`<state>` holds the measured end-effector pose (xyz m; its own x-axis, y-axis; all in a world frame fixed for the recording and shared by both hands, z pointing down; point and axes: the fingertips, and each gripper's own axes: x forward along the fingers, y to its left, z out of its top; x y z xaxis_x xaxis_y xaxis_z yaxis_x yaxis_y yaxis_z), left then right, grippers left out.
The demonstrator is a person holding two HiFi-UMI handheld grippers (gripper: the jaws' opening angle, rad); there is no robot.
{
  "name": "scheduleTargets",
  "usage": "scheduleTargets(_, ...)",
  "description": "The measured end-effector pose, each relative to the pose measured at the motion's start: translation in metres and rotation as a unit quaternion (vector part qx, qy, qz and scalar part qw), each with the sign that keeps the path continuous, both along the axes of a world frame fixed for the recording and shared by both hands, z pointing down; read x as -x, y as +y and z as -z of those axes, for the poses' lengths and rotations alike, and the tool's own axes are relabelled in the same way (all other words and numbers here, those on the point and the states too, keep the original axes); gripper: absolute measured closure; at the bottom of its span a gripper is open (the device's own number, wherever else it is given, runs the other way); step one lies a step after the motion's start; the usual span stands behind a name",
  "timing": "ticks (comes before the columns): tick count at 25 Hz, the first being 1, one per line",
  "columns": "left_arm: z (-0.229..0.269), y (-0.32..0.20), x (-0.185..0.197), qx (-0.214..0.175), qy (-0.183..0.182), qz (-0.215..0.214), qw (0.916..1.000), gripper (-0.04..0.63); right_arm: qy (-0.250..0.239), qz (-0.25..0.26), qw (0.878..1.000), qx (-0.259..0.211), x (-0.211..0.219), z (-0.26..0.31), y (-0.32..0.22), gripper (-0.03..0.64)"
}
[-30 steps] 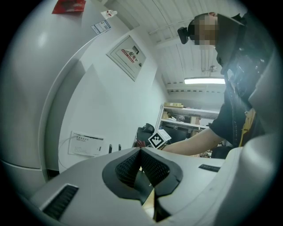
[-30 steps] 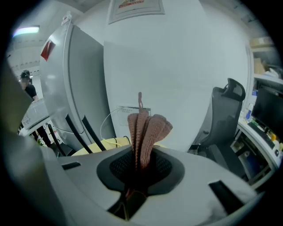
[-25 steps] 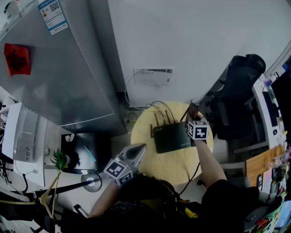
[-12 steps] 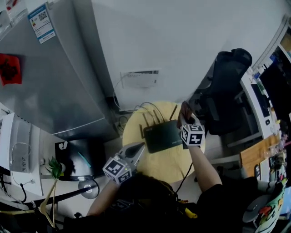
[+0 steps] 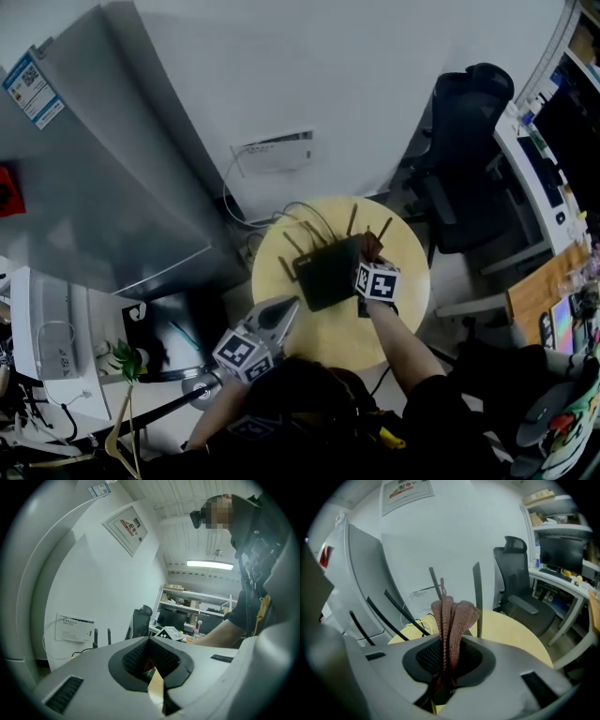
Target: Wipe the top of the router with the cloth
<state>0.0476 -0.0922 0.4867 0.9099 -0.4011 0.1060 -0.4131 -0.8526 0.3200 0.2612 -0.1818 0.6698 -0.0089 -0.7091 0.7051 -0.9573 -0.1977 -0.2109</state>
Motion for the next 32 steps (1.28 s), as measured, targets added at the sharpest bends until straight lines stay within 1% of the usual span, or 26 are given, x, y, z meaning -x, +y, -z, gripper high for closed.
scheduleTargets(2,-0.004,-0.005,0.006,0.006,-0.006,0.007,0.9999,0.598,-0.007,-0.023,1.0,0.012,-0.004,-0.009,-0.008,0.552)
scheduleTargets(4,-0.006,-0.009,0.011,0.009,-0.009,0.014,0.9998,0.598,0.005,-0.056,0.998,0.023,-0.014,-0.016,-0.018,0.552)
scheduleTargets(7,-0.013,-0.014,0.017,0.011,-0.015,0.021,0.9996,0.598,0.033,-0.095,0.994,0.03,-0.032,-0.02,-0.036,0.552)
scheduleTargets(10,-0.021,-0.019,0.024,0.017,-0.019,0.029,0.9993,0.598,0.078,-0.107,0.989,0.068,-0.04,-0.023,-0.04,0.552)
scheduleTargets(11,-0.022,-0.021,0.025,0.019,-0.018,0.031,0.9992,0.598,0.089,-0.121,0.985,0.08,-0.044,-0.023,-0.038,0.552)
scheduleTargets(12,-0.022,-0.022,0.027,0.021,-0.017,0.033,0.9991,0.598,0.086,-0.142,0.982,0.087,-0.046,-0.024,-0.035,0.552)
scheduleTargets(13,-0.023,-0.023,0.027,0.022,-0.015,0.034,0.999,0.598,0.07,-0.165,0.98,0.089,-0.047,-0.027,-0.034,0.551)
scheduleTargets(15,-0.025,-0.024,0.029,0.026,-0.012,0.035,0.999,0.598,0.038,-0.198,0.976,0.085,-0.045,-0.033,-0.034,0.551)
scheduleTargets(17,-0.026,-0.026,0.03,0.028,-0.011,0.034,0.999,0.598,0.033,-0.216,0.972,0.086,-0.044,-0.031,-0.032,0.551)
scheduleTargets(22,-0.026,-0.028,0.035,0.03,-0.007,0.032,0.999,0.598,0.046,-0.219,0.973,0.055,-0.05,-0.022,-0.035,0.551)
scheduleTargets(28,-0.021,-0.032,0.031,0.019,-0.004,0.019,0.9996,0.598,0.028,-0.234,0.971,0.042,-0.05,-0.007,-0.034,0.551)
scheduleTargets(30,-0.017,-0.032,0.026,0.016,0.0,0.01,0.9998,0.598,0.03,-0.24,0.97,0.029,-0.052,0.003,-0.034,0.551)
scheduleTargets(32,-0.014,-0.031,0.02,0.015,0.006,0.003,0.9999,0.598,0.019,-0.248,0.969,0.014,-0.052,0.014,-0.036,0.551)
